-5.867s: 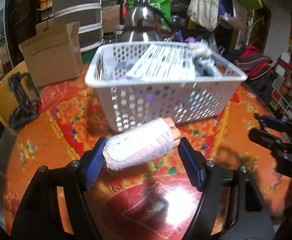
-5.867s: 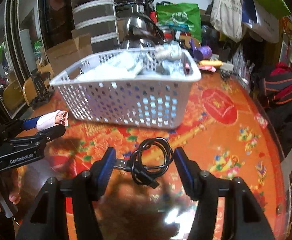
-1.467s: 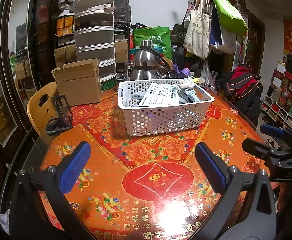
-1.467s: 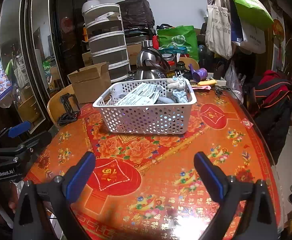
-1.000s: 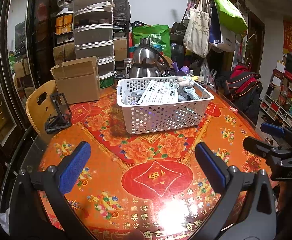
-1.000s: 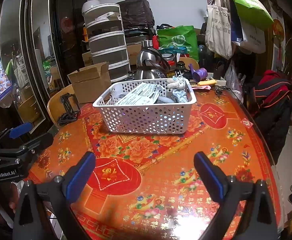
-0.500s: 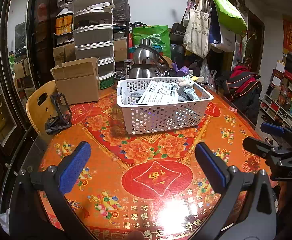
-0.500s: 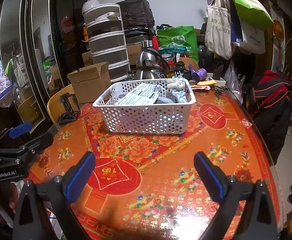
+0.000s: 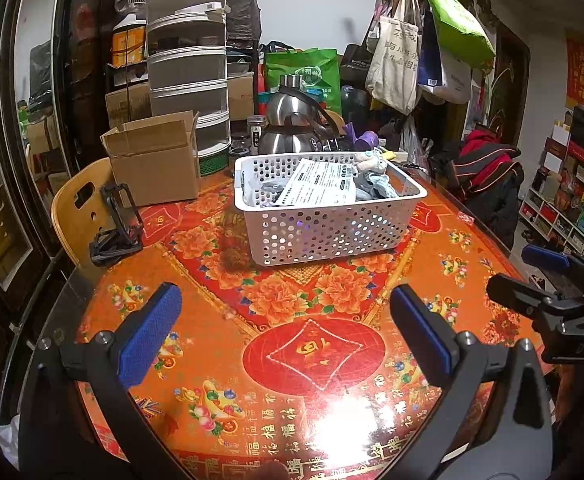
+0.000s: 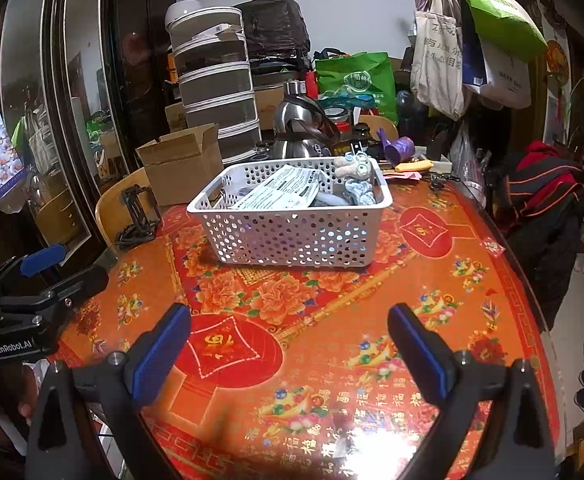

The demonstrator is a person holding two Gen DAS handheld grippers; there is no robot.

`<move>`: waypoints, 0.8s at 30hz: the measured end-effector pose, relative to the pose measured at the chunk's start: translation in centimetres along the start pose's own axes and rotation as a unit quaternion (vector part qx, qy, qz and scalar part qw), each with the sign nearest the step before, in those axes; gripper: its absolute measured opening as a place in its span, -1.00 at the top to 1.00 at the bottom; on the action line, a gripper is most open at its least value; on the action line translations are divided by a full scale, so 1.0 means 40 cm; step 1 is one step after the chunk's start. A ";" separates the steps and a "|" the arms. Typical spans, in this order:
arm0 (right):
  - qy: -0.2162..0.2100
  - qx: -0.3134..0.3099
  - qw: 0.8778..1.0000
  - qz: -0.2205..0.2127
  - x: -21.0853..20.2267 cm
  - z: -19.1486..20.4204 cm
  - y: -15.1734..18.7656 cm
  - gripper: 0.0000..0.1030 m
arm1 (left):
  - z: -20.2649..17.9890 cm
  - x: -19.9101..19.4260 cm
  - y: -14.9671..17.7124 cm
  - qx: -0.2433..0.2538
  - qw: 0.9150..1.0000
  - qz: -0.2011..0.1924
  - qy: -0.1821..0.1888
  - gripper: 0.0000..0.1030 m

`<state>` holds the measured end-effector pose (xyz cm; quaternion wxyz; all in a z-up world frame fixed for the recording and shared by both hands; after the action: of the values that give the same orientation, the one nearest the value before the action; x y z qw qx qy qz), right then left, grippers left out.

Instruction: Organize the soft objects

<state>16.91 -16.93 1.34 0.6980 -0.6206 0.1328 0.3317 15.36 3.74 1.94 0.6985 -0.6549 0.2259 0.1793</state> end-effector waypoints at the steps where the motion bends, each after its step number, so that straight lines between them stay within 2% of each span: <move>1: 0.000 0.000 1.000 0.001 0.000 -0.001 0.001 -0.91 | -0.001 0.000 0.003 0.000 1.000 0.000 0.000 -1.00; 24: -0.002 0.001 1.000 0.004 0.000 -0.004 0.011 -0.91 | -0.008 0.001 0.005 0.011 1.000 -0.002 -0.006 -1.00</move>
<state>16.67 -17.09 0.99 0.6976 -0.6189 0.1340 0.3351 15.26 3.44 1.72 0.7076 -0.6462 0.2227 0.1795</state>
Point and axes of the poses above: each gripper's, at about its wrist camera, not at the fingertips, and x roughly the way its jaws point, z to its left, y to its underside, the point moved 5 cm from there along x, roughly the way its jaws point, and after that the axes turned 5 degrees about x, right-handed, at the moved point
